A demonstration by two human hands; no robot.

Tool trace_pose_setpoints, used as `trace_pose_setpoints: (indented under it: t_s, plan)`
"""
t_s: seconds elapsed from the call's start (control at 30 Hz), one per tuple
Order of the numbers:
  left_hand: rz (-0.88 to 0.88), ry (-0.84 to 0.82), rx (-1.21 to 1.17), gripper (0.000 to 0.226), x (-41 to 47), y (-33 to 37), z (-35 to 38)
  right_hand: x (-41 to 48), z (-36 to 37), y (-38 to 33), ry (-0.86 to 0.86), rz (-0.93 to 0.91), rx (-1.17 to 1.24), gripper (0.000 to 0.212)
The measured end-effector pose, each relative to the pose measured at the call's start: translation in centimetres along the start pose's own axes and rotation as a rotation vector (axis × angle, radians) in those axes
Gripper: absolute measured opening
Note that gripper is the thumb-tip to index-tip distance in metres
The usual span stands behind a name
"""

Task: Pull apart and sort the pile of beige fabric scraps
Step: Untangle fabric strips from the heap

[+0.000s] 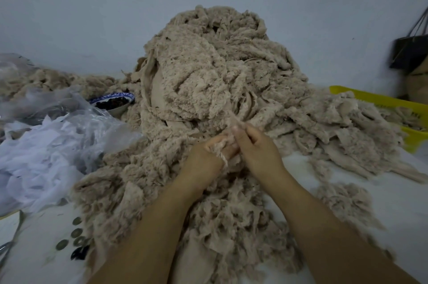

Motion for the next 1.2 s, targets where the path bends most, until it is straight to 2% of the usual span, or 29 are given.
trace_pose_setpoints:
  t_s: [0.07, 0.2, 0.37, 0.47, 0.53, 0.6, 0.63, 0.77, 0.87, 0.93, 1.03, 1.07, 1.1, 1.13, 1.2]
  plan:
    - [-0.047, -0.046, -0.097, 0.015, -0.2, -0.2, 0.5, 0.1, -0.3, 0.9, 0.054, 0.07, 0.075, 0.034]
    - [-0.14, -0.106, -0.208, 0.041, -0.4, -0.6, 0.5, 0.5, -1.6, 3.6, 0.185, 0.299, 0.39, 0.023]
    - [-0.162, -0.076, -0.434, 0.024, 0.0, -0.5, -0.3, 0.8, -3.2, 5.3, 0.283, 0.347, 0.24, 0.024]
    - [-0.125, 0.036, -0.587, 0.04, 0.6, -0.3, -1.7, 0.5, -3.9, 6.5, 0.375, 0.417, 0.29, 0.032]
    - [-0.103, 0.109, -0.665, 0.047, 0.8, -0.2, -2.6, 0.3, -4.6, 6.9, 0.418, 0.425, 0.263, 0.028]
    - [-0.064, 0.095, -0.781, 0.022, 1.0, 0.4, -3.0, 0.2, -5.2, 7.2, 0.463, 0.431, 0.281, 0.017]
    - [-0.04, 0.095, -0.839, 0.018, 1.0, 0.7, -3.4, 0.2, -5.3, 7.5, 0.482, 0.444, 0.303, 0.015]
    - [-0.053, 0.045, -0.866, 0.026, 1.0, 1.0, -3.2, 0.0, -5.6, 8.0, 0.491, 0.498, 0.343, 0.02]
    - [-0.068, 0.014, -0.856, 0.027, 0.8, 1.0, -2.5, -0.4, -4.4, 8.4, 0.47, 0.592, 0.62, 0.007]
    - [-0.05, 0.011, -0.9, 0.029, 0.8, 1.3, -2.7, -0.5, -3.9, 8.7, 0.483, 0.632, 0.881, 0.007]
    - [0.034, 0.047, -1.094, 0.03, 0.7, 2.6, -5.0, -0.5, -4.4, 9.8, 0.535, 0.704, 1.126, 0.029]
    - [0.055, 0.099, -1.12, 0.031, 0.7, 2.7, -6.0, -0.6, -4.7, 9.9, 0.531, 0.707, 1.064, 0.031]
    - [0.051, 0.162, -1.123, 0.031, 0.7, 2.4, -6.6, -0.6, -5.1, 9.6, 0.512, 0.673, 0.905, 0.031]
    - [0.024, 0.223, -1.106, 0.032, 0.8, 1.8, -6.7, -0.4, -5.2, 8.7, 0.464, 0.605, 0.68, 0.028]
    - [-0.036, 0.329, -1.045, 0.034, 0.9, 0.3, -6.4, 0.3, -3.6, 5.3, 0.258, 0.387, 0.172, 0.019]
Point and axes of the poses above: each hand's wrist, its own x-axis towards the middle knuckle, its own z-axis out of the palm, y = z × x, the point moved 9 cm from there along x, towards the middle knuckle, and after that the axes turned 12 degrees about -x, right-handed, at the moved point
